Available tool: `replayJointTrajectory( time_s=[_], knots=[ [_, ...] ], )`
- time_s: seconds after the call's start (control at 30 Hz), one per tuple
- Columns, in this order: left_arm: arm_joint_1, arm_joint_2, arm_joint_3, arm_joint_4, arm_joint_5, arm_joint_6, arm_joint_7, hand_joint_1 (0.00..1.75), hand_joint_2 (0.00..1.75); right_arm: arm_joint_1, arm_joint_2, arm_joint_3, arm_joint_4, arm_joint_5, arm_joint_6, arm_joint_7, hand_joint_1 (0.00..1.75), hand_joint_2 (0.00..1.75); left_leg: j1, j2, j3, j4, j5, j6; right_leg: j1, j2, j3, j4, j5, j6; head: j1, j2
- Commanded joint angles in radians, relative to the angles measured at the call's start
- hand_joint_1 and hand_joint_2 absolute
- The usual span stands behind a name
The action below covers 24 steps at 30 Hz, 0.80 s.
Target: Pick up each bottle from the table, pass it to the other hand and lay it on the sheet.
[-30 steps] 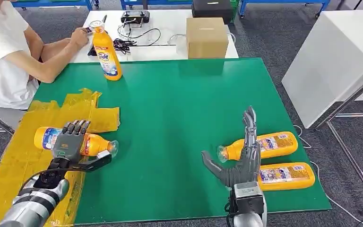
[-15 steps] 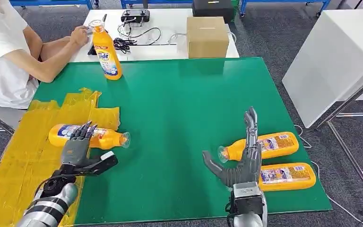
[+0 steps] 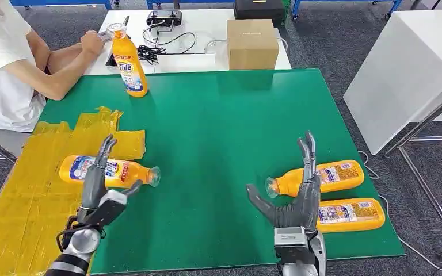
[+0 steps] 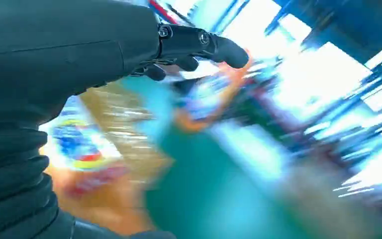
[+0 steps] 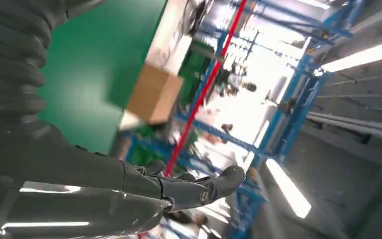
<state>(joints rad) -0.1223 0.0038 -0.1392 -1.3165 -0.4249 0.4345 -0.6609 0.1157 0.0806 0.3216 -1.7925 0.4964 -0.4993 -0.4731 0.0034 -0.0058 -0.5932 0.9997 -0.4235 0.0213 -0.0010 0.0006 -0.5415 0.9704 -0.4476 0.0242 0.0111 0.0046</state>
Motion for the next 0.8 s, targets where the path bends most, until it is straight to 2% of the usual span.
replayJointTrajectory(
  time_s=[0.03, 0.13, 0.17, 0.3, 0.33, 0.43, 0.57, 0.6, 0.67, 0.8],
  knots=[
    [0.115, -0.097, 0.031, -0.554, 0.347, -0.032, -0.037, 0.00, 1.75, -0.050, -0.172, -0.022, -0.004, 0.268, 0.025, 0.122, 0.00, 1.75, 0.001, 0.000, -0.001, 0.002, -0.002, 0.000, 0.001, 0.000, 0.000, 0.000, -0.001, 0.001, 0.000, 0.000],
    [0.120, -0.145, 0.135, -0.533, 0.549, -0.239, -0.037, 0.00, 1.75, -0.077, -0.306, -0.027, 0.068, 0.439, 0.147, 0.209, 0.00, 1.75, 0.001, 0.001, 0.000, 0.001, -0.001, 0.000, 0.001, 0.002, 0.001, -0.001, 0.000, 0.001, 0.000, 0.000],
    [0.120, -0.155, 0.163, -0.525, 0.588, -0.270, -0.034, 0.00, 1.75, -0.079, -0.346, -0.039, 0.091, 0.482, 0.156, 0.227, 0.00, 1.75, 0.001, 0.002, 0.002, 0.000, -0.002, 0.000, 0.001, 0.002, 0.003, -0.002, 0.000, 0.001, 0.000, 0.000],
    [0.120, -0.163, 0.184, -0.517, 0.589, -0.294, -0.037, 0.00, 1.75, -0.075, -0.359, -0.065, 0.109, 0.463, 0.153, 0.199, 0.00, 1.75, 0.001, 0.000, 0.003, -0.001, -0.001, 0.000, 0.001, 0.000, 0.005, -0.003, 0.000, 0.001, 0.000, 0.000],
    [0.126, -0.170, 0.199, -0.508, 0.625, -0.332, -0.023, 0.00, 1.75, -0.073, -0.411, -0.053, 0.100, 0.491, 0.224, 0.233, 0.00, 1.75, 0.000, -0.002, 0.002, 0.000, -0.001, 0.000, 0.000, -0.001, 0.003, -0.002, 0.000, 0.001, 0.001, 0.000],
    [0.141, -0.168, 0.206, -0.476, 0.578, -0.314, -0.023, 0.00, 1.75, -0.066, -0.514, -0.120, 0.109, 0.462, 0.291, 0.253, 0.00, 1.75, 0.000, -0.002, 0.002, -0.001, -0.001, 0.000, 0.000, -0.001, 0.003, -0.002, 0.000, 0.001, 0.000, 0.000],
    [0.143, -0.168, 0.203, -0.468, 0.574, -0.313, -0.025, 0.00, 1.75, -0.068, -0.523, -0.150, 0.118, 0.445, 0.305, 0.231, 0.00, 1.75, -0.001, -0.003, 0.002, 0.000, -0.001, 0.000, -0.001, -0.002, 0.003, -0.002, 0.000, 0.001, 0.000, 0.000],
    [0.143, -0.169, 0.201, -0.469, 0.574, -0.312, -0.025, 0.00, 1.75, -0.069, -0.517, -0.148, 0.117, 0.446, 0.306, 0.231, 0.00, 1.75, 0.000, -0.003, 0.006, -0.001, -0.003, 0.000, 0.000, -0.002, 0.008, -0.004, -0.001, 0.002, 0.000, 0.000],
    [0.145, -0.160, 0.183, -0.464, 0.538, -0.299, -0.019, 0.00, 1.75, -0.073, -0.541, -0.154, 0.131, 0.460, 0.351, 0.267, 0.00, 1.75, -0.001, -0.001, 0.004, -0.001, -0.002, 0.000, 0.000, 0.000, 0.005, -0.003, 0.000, 0.001, 0.000, 0.000],
    [0.126, -0.135, 0.126, -0.425, 0.441, -0.243, -0.015, 0.00, 1.75, -0.131, -0.587, -0.181, 0.268, 0.451, 0.408, 0.271, 0.00, 1.75, -0.001, -0.003, 0.001, -0.001, 0.000, 0.000, -0.001, -0.002, 0.003, -0.002, 0.000, 0.001, 0.000, 0.000]
  ],
)
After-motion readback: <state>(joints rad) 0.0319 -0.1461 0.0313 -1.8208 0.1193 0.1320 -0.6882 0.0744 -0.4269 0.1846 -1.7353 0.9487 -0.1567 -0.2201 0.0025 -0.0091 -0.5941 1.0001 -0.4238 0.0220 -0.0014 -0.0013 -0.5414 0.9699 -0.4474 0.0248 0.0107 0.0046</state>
